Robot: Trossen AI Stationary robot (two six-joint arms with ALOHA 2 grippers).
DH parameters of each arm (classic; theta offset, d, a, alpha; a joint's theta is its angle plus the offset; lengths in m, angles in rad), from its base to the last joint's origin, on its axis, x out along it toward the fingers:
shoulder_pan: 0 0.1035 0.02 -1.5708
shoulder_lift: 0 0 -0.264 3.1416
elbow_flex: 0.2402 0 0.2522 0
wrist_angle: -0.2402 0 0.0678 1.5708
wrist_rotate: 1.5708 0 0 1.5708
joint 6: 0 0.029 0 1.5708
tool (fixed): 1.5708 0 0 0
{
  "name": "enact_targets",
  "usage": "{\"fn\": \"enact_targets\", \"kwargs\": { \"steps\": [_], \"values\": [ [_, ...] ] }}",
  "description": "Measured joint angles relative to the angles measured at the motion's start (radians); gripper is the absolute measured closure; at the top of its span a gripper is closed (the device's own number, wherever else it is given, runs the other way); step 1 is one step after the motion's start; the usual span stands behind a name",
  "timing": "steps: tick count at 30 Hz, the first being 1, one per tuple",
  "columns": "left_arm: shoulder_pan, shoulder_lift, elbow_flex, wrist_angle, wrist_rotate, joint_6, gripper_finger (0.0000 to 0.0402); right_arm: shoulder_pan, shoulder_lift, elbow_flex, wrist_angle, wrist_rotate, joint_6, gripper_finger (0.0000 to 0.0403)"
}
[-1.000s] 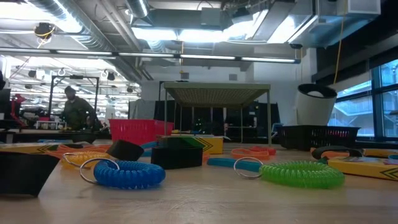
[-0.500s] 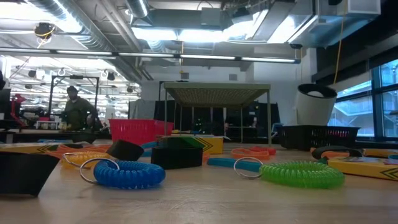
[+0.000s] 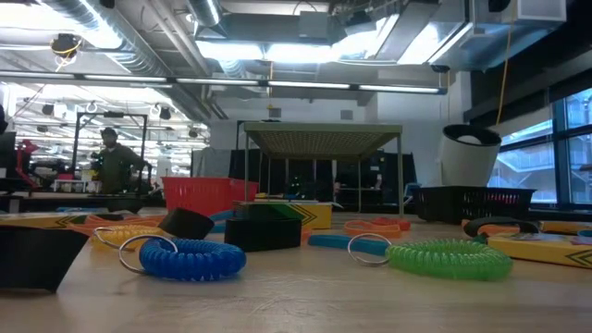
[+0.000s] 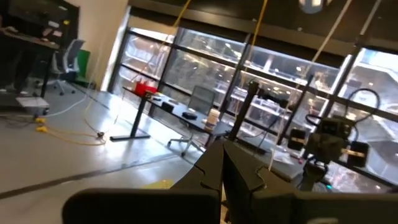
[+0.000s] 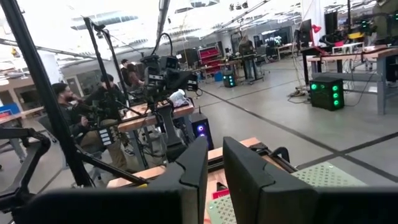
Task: Pick & Place Office Desk Supplies
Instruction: Put the orange rubber band into the black bin
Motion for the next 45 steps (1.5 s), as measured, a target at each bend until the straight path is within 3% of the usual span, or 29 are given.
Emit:
{"fn": "enact_targets", "kwargs": {
  "steps": [5, 9, 19, 26, 38, 45],
  "values": [
    [0.000, 0.006, 0.000, -0.023, 0.092, 0.012, 0.0395, 0.000, 0.005, 0.000, -0.001, -0.033, -0.002, 0.0349],
    [0.000, 0.037, 0.000, -0.092, 0.100, 0.030, 0.0388, 0.000, 0.045, 0.031, -0.063, -0.076, -0.019, 0.0349],
    [0.001, 0.097, 0.000, -0.202, 0.043, 0.047, 0.0338, 0.000, 0.345, 0.443, -0.725, -0.084, -0.012, 0.0380],
    [0.001, 0.090, 0.000, -0.205, 0.021, 0.047, 0.0315, 0.011, 0.534, 0.462, -1.001, -0.166, 0.107, 0.0383],
    [0.001, 0.095, 0.000, -0.332, 0.025, -0.031, 0.0304, 0.071, 0.684, 0.314, -0.893, -0.158, 0.342, 0.0299],
    [0.001, 0.074, -0.006, -0.356, 0.051, -0.015, 0.0303, 0.142, 0.684, 0.105, -0.650, -0.155, 0.510, 0.0293]
  ]
}}
